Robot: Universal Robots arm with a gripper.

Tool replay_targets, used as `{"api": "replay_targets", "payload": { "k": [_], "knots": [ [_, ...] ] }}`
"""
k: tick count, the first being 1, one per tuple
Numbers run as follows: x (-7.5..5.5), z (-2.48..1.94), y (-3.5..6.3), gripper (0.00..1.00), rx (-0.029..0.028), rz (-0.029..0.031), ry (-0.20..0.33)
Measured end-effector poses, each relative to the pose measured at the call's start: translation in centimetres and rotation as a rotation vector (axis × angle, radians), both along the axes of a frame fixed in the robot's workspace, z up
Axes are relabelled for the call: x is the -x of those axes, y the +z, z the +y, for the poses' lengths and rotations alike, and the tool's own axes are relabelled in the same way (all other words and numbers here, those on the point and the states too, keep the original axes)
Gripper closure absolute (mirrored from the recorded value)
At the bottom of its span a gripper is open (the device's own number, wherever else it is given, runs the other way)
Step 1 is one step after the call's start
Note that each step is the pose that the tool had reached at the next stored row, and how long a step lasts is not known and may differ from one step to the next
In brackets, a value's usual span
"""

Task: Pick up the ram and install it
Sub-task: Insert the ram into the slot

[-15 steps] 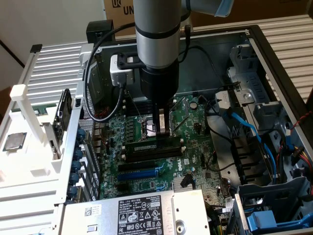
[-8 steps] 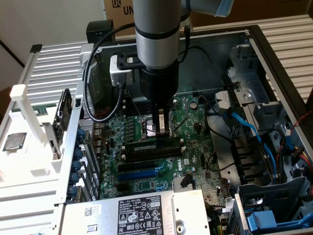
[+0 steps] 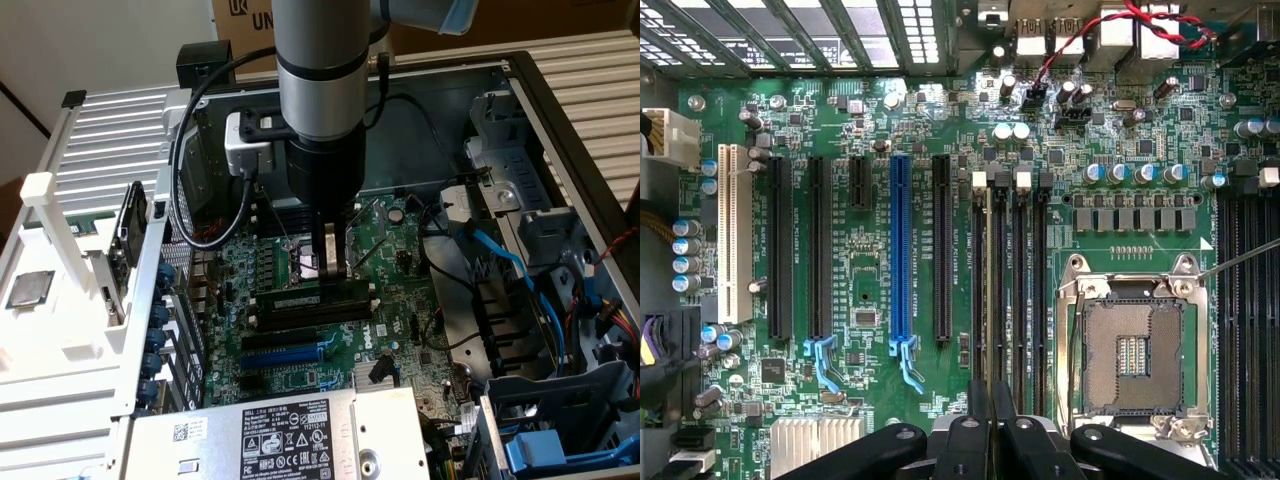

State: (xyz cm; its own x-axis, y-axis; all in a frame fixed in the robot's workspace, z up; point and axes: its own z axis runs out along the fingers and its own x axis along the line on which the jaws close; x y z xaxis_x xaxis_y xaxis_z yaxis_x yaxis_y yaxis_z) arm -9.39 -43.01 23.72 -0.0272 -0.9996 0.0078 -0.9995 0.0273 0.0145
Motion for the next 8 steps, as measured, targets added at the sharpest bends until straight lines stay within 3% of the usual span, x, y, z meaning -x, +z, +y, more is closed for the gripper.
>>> {"api": "replay_targets", "payload": {
  "k": [8],
  "knots": [
    [-0.01, -0.07, -0.04, 0.88, 0.0000, 0.0000, 0.000]
  ]
}}
